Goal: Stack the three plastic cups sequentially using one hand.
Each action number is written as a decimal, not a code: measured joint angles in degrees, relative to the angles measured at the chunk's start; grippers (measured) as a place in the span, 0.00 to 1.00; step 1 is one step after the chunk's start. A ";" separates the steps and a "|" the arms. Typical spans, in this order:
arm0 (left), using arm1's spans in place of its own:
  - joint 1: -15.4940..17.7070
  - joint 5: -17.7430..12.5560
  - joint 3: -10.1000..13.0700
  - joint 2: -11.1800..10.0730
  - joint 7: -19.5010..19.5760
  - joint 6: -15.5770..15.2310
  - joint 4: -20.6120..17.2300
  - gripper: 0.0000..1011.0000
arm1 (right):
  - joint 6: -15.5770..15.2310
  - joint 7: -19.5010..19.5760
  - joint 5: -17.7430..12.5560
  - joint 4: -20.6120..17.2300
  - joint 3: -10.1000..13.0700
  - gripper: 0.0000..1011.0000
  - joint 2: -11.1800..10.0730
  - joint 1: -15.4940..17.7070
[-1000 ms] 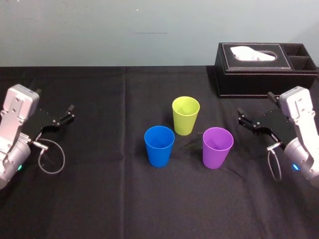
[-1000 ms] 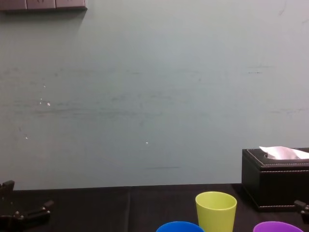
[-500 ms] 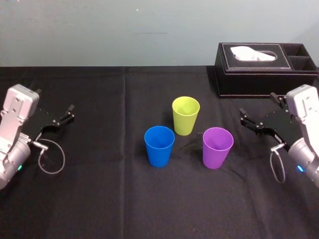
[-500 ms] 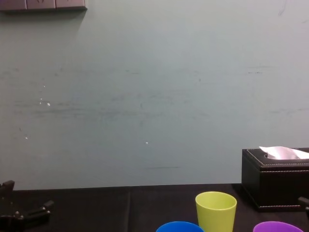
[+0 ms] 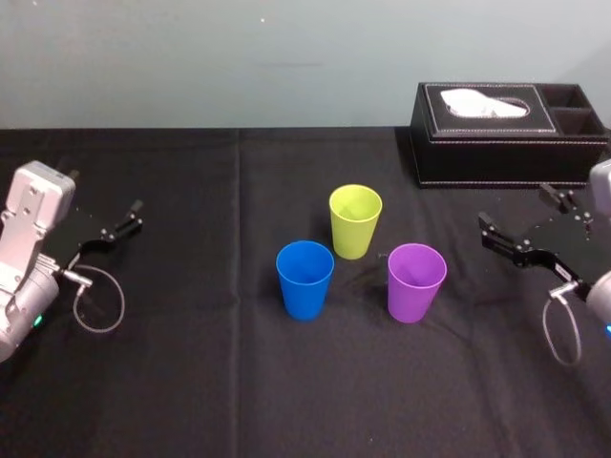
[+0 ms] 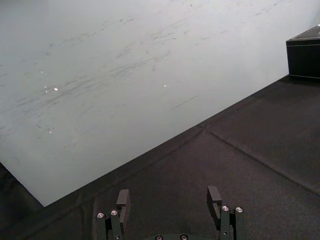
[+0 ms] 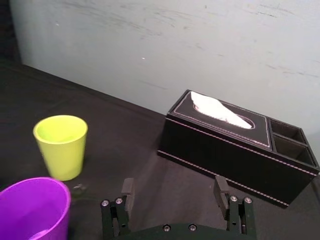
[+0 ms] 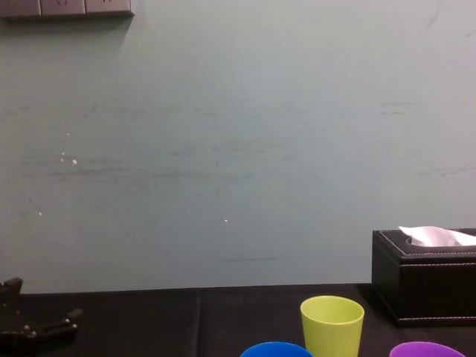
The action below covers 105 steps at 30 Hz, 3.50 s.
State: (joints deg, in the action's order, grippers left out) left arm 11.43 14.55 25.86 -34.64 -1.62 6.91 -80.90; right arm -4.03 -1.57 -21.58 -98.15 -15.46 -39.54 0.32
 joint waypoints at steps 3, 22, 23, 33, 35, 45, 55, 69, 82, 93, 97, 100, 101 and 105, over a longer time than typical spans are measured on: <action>0.00 0.00 0.00 0.00 0.00 0.00 0.00 1.00 | -0.71 -1.12 -1.42 -2.53 1.70 0.99 -1.09 2.36; 0.00 0.00 0.00 0.00 0.00 0.00 0.00 1.00 | -6.57 -9.65 -5.80 -11.18 7.93 0.99 -7.17 12.02; 0.00 0.00 0.00 0.00 0.00 0.00 0.00 1.00 | -6.57 -9.97 -5.77 -11.44 8.03 0.99 -7.19 12.53; 0.00 0.00 0.00 0.00 0.00 0.00 0.00 1.00 | -7.23 -12.18 -4.08 -11.16 5.94 0.99 -5.38 12.05; 0.00 0.00 0.00 0.00 0.00 0.00 0.00 1.00 | -7.23 -12.53 -3.82 -10.97 5.50 0.99 -4.91 11.81; 0.00 0.00 0.00 0.00 0.00 0.00 0.00 1.00 | -5.58 -13.70 -2.30 -9.36 3.89 0.99 -1.29 11.08; 0.00 0.00 0.00 0.00 0.00 0.00 0.00 1.00 | -4.44 -15.50 -1.64 -7.80 3.59 0.99 1.22 10.75; 0.00 0.00 0.00 0.00 0.00 0.00 0.00 1.00 | -3.76 -17.41 0.42 -6.04 3.16 0.99 4.21 10.11; 0.00 0.00 0.00 0.00 0.00 0.00 0.00 1.00 | -2.76 -17.94 2.25 -4.50 3.27 0.99 6.76 9.47; 0.00 0.00 0.00 0.00 0.00 0.00 0.00 1.00 | -2.64 -18.75 1.60 -2.85 3.55 0.99 8.60 8.36; 0.00 0.00 0.00 0.00 0.00 0.00 0.00 1.00 | -2.62 -18.90 1.37 -2.34 3.43 0.99 8.95 7.86; 0.00 0.00 0.00 0.00 0.00 0.00 0.00 1.00 | -2.62 -19.01 1.34 -1.91 3.25 0.99 9.18 7.45; 0.00 0.00 0.00 0.00 0.00 0.00 0.00 1.00 | -2.62 -19.02 1.34 -1.80 3.20 0.99 9.24 7.34; 0.00 0.00 0.00 0.00 0.00 0.00 0.00 1.00 | -2.62 -19.14 1.32 -1.18 2.91 0.99 9.49 6.65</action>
State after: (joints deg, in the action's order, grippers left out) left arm 11.43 14.55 25.86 -34.64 -1.62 6.90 -80.90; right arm -6.64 -20.72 -20.27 -99.33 -12.55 -30.04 6.97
